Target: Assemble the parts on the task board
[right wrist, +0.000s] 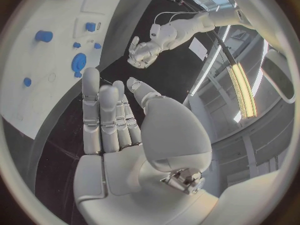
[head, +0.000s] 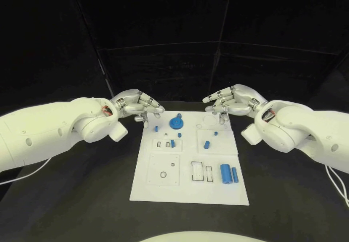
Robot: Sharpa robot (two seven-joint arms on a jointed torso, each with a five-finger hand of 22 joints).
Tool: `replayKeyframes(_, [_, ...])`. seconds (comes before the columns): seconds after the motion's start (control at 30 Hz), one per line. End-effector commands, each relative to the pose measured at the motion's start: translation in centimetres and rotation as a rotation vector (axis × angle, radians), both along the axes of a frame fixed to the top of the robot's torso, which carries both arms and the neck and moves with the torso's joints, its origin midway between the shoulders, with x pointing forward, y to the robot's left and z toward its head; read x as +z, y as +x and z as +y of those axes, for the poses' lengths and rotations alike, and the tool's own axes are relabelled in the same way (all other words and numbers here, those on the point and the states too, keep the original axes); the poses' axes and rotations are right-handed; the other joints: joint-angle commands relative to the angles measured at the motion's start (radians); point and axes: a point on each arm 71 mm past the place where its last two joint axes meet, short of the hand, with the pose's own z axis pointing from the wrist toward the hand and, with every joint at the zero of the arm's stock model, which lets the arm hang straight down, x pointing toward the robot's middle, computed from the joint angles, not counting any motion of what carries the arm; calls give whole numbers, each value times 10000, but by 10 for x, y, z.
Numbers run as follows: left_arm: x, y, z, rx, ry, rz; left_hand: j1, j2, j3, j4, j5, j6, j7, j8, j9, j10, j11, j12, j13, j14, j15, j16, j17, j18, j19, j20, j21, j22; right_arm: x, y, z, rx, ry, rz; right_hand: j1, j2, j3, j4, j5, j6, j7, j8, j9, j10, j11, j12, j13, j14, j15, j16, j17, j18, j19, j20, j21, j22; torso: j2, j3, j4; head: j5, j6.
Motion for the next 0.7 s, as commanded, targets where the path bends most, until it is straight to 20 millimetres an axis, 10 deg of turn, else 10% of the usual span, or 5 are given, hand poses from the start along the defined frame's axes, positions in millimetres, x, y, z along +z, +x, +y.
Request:
replayKeyframes(0.03, [-16,-10,-6,-1913,3143,1629,234,83,86,-215,99,-269,17,-121,-49,-680,115,-707,-362,-1860,178,-3397,-3205,213,-659,101,-848,-492,4,10,-10,-65,2011,1078,79,114,529,-45,-181,-32,213,11,-22,-478,209,-1315,-907,-962,181,-1802,-1150,-5,-672,139,-1038,-614,-129,44,-24,40,-31])
replayKeyframes(0.2, [-15,-13,-11,-2741,4153,2104,697,-70,140,-834,-17,-541,-21,-533,-268,-980,288,-1983,-1278,-2832,347,-6015,-4785,199,-1308,326,-2364,-1417,6,23,-22,-412,2620,1219,-145,-141,1923,-142,-202,126,717,57,-12,-597,770,-3695,-3153,-2473,1012,-5142,-3124,-31,-2122,714,-3743,-2156,-211,82,-30,72,-83])
replayKeyframes(0.37, [-17,-14,-17,-2937,4234,2413,762,7,292,-1270,-27,-580,56,-762,-420,-930,444,-2623,-1837,-3018,557,-7661,-5995,218,-1139,496,-3129,-1954,7,31,-27,-712,2983,1057,-159,-489,2290,-337,-206,408,536,156,15,290,746,-4472,-4464,-2345,1113,-6594,-4466,42,-1865,1101,-4992,-2947,-243,125,-39,97,-118])
replayKeyframes(0.53, [-19,-12,-27,-2734,4323,2480,-1230,358,-453,136,33,175,50,-427,-315,923,136,-1852,-1603,-18,211,-6102,-5274,187,1117,285,-1736,-1236,7,38,-35,-1197,2941,849,-383,-560,1751,-217,-62,651,364,220,6,1212,466,-4483,-4851,-883,732,-6383,-4629,66,-640,761,-4747,-2905,-238,110,-18,116,-152])
replayKeyframes(0.7, [-22,-10,-41,-2704,4831,2802,-2618,113,-1587,1137,45,669,-259,57,-85,1689,-118,-923,-999,897,-133,-1202,-411,-372,1792,-21,1883,2947,7,45,-44,-1633,2637,536,-605,-572,1284,-13,92,724,208,242,-4,1868,288,-4427,-4950,-162,528,-6288,-4610,66,-14,578,-4710,-2928,-226,87,-37,156,-173])
